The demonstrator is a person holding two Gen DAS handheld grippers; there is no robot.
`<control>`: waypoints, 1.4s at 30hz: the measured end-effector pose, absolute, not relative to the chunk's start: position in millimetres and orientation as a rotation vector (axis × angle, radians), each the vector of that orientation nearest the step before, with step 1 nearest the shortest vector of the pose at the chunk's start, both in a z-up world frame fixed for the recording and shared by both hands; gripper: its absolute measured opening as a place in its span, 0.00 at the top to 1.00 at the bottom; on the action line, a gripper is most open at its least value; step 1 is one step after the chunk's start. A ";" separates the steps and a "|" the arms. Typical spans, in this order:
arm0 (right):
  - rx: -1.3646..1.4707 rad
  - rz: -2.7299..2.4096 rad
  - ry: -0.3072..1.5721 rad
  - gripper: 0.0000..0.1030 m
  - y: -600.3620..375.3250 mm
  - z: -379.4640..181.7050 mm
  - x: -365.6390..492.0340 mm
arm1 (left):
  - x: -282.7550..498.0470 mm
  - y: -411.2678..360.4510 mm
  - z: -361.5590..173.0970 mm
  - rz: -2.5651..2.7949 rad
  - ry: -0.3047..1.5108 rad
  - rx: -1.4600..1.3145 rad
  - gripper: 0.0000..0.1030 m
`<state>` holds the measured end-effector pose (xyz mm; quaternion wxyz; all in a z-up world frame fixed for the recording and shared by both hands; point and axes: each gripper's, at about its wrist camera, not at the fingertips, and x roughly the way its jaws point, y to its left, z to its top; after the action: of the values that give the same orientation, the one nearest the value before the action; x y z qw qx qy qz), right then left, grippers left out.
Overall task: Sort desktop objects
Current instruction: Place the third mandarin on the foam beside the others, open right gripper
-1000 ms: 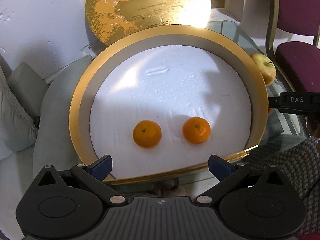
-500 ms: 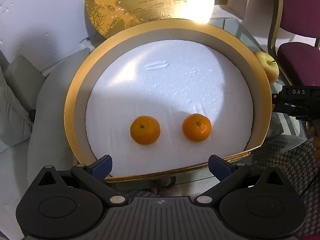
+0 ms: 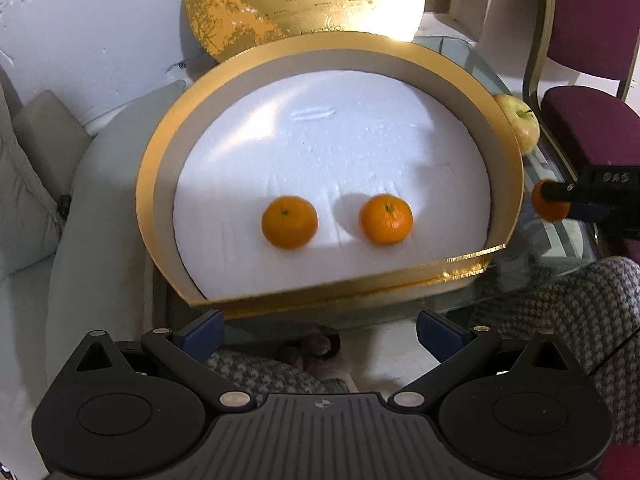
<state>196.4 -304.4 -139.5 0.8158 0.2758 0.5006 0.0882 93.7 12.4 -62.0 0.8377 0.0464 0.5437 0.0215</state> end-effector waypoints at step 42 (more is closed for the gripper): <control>0.150 0.420 1.102 0.52 -102.8 -95.6 239.4 | 71.3 118.5 -58.8 0.249 1.076 -0.165 0.01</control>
<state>239.4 -102.8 -95.6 0.8285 0.0708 0.5191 0.1978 71.3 118.5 -58.8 0.8481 -0.0782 0.5105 0.1181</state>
